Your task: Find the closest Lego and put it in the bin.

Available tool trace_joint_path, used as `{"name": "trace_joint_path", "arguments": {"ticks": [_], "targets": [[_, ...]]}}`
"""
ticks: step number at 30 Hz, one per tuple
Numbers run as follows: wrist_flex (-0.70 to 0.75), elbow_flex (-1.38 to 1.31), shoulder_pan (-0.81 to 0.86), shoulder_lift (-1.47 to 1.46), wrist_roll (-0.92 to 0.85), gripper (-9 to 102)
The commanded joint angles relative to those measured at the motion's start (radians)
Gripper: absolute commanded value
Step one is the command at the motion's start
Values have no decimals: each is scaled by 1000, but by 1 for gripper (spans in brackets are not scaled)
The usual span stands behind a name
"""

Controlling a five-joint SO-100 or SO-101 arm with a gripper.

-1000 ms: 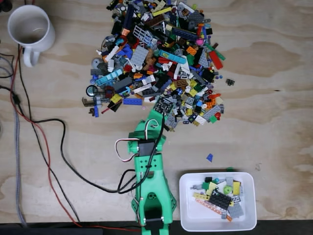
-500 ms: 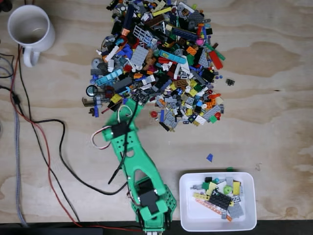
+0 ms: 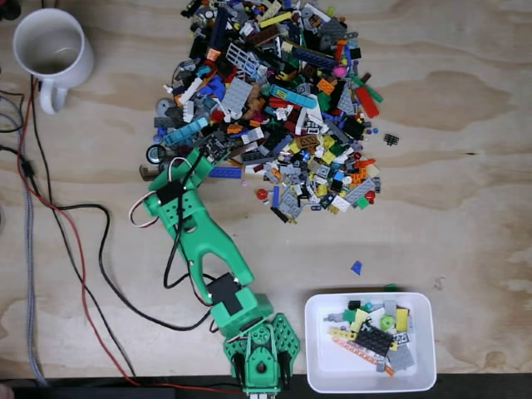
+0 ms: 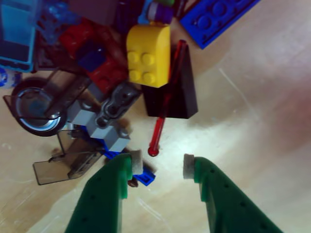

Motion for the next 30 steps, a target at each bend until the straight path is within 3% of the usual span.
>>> {"name": "trace_joint_path", "arguments": {"ticks": [1,24,27,30], "targets": [[-12,-117,-23,-18,3,13],[-57,-166,9,-144,-57,0],[-8,-207,11,-140,-74,0],[129,-298,12,-106,-121,0]]}}
